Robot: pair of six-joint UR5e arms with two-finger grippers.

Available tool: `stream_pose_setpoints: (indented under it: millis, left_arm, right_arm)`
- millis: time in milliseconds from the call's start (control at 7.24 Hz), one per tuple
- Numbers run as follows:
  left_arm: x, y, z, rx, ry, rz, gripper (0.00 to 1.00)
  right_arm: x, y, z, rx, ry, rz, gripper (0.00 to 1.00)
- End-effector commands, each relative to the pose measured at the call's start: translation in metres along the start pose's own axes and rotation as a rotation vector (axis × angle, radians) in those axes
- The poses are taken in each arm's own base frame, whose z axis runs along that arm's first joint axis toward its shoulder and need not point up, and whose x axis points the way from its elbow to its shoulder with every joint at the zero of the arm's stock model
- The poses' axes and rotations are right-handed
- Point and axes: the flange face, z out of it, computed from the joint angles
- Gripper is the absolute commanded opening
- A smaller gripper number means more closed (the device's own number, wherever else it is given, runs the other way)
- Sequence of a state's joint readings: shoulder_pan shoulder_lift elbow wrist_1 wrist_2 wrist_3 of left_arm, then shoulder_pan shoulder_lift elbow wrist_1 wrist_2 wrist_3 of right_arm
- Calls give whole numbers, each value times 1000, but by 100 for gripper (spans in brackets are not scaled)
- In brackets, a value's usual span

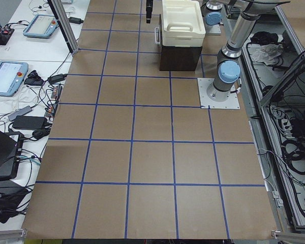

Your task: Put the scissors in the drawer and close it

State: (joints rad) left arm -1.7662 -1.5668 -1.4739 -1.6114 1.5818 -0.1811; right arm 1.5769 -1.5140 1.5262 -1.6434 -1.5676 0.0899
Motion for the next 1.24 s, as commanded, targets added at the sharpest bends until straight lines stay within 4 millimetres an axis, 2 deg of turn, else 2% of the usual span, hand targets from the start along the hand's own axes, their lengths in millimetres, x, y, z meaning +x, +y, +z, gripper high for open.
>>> stream_pose_setpoints:
  millis: [0, 138, 276, 1105]
  left_arm:
    - [-1, -3, 4, -8, -3, -2, 100]
    - [0, -12, 19, -33, -8, -2, 100]
    - [0, -14, 23, -41, -6, -3, 100]
    - [-10, -21, 24, -44, 17, 11, 100]
  right_arm:
    - [2, 1, 3, -6, 8, -7, 100]
    - [1, -1, 4, -5, 5, -12, 100]
    - [1, 0, 4, -6, 7, -12, 100]
    - [1, 9, -3, -19, 5, 2, 100]
